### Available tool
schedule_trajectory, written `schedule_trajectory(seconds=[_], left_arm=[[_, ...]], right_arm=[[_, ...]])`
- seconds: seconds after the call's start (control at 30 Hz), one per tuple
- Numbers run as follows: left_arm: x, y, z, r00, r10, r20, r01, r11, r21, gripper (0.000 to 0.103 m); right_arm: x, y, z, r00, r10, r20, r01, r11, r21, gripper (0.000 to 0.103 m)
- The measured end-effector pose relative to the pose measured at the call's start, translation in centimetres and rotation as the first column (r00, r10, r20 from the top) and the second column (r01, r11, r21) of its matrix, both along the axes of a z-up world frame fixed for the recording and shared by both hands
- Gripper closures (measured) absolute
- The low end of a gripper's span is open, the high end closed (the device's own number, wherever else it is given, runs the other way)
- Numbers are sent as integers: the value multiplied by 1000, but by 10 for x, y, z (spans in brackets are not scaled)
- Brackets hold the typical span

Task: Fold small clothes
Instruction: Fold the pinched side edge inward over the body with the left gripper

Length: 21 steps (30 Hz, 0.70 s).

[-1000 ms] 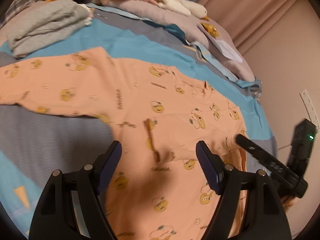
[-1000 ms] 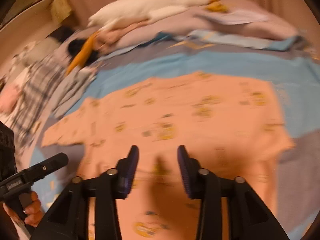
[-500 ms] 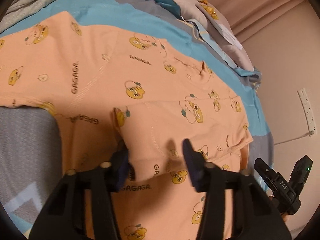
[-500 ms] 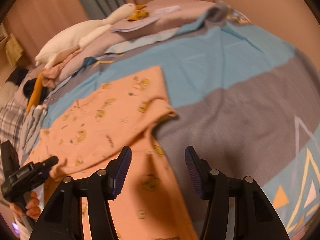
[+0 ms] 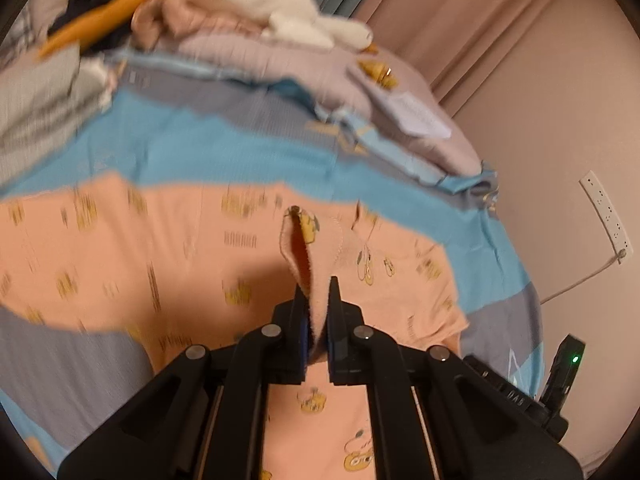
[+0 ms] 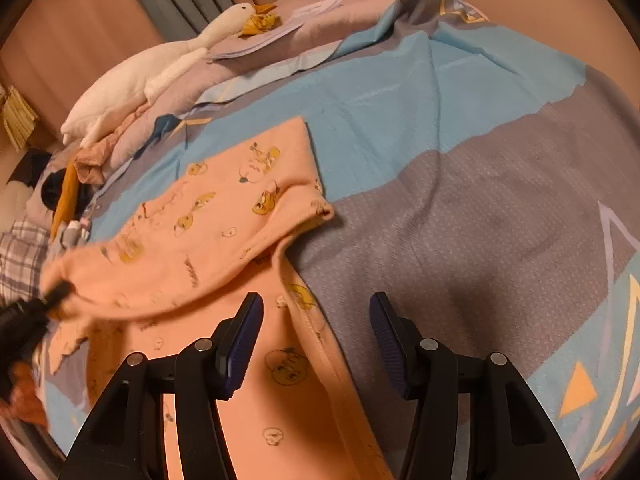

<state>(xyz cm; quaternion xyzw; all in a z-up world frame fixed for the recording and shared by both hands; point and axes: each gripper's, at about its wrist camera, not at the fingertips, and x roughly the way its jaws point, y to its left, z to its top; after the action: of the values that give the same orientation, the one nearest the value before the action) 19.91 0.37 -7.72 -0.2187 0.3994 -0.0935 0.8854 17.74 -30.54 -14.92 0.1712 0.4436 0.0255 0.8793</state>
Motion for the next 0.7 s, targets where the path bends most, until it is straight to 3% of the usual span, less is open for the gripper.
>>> schedule_trajectory(seconds=[0.27,0.37,0.53,0.7], left_arm=[[11,23,36,995,50,81,-55,997,55,97],[13,32,35,995,62,72,-67,996,61,97],[17,39,28,995,85,44,-88,993,79,98],[15,44,25,994,100,33,-103,991,85,97]], right_arm=[[12,7,7,1000,15,16,-15,1000,3,48],[20,12,6,1000,21,5,-21,1000,6,48],[35,27,1,999,45,-18,-45,999,7,58],[48,43,-7,996,66,-52,-68,997,-40,62]])
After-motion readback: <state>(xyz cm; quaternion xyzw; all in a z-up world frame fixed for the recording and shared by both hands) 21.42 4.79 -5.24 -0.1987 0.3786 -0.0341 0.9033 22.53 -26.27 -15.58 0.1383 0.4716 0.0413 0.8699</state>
